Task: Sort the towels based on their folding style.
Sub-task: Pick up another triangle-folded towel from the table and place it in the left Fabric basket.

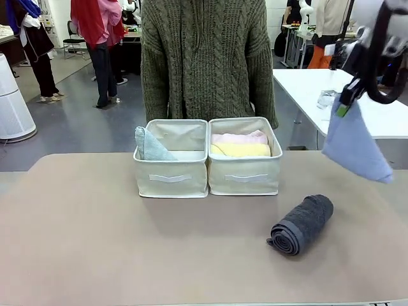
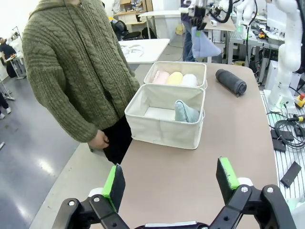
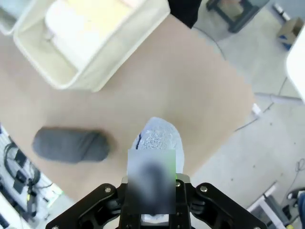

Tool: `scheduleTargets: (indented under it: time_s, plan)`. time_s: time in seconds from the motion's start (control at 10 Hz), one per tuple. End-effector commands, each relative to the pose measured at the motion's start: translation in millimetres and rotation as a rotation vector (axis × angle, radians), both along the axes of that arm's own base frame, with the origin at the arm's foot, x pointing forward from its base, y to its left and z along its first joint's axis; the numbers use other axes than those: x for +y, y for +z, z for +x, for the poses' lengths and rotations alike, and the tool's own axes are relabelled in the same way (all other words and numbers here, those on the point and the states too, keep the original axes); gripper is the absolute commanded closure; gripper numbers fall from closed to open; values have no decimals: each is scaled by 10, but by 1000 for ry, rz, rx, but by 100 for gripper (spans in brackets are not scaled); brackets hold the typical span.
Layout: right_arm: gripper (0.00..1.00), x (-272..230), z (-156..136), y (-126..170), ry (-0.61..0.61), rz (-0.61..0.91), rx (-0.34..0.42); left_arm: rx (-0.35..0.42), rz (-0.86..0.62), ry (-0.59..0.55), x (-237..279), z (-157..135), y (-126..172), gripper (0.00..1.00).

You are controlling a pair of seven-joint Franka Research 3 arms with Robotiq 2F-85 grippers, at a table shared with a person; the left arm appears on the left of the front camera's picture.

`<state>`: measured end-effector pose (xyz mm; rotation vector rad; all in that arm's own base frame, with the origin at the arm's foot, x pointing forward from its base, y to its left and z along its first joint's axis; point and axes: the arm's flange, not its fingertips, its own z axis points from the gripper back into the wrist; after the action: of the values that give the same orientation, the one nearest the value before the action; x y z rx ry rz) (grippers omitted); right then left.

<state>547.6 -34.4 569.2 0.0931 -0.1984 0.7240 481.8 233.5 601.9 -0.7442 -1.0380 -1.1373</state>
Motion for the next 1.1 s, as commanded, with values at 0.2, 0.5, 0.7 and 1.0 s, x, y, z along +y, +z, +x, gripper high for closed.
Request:
scheduleTargets:
  time_s: [0.2,0.5,0.7,1.0]
  plan:
    - [100,-104,-1114,436,103,70,-48,2,9,11,-28,-18,0,0]
    - [100,-199,-1240,385,172,135,-43,2,9,11,-28,-18,0,0]
    - [100,45,-998,227,240,202,-23,2,9,11,-28,-18,0,0]
    - [100,51,-855,178,226,192,12,2,9,11,-28,-18,0,0]
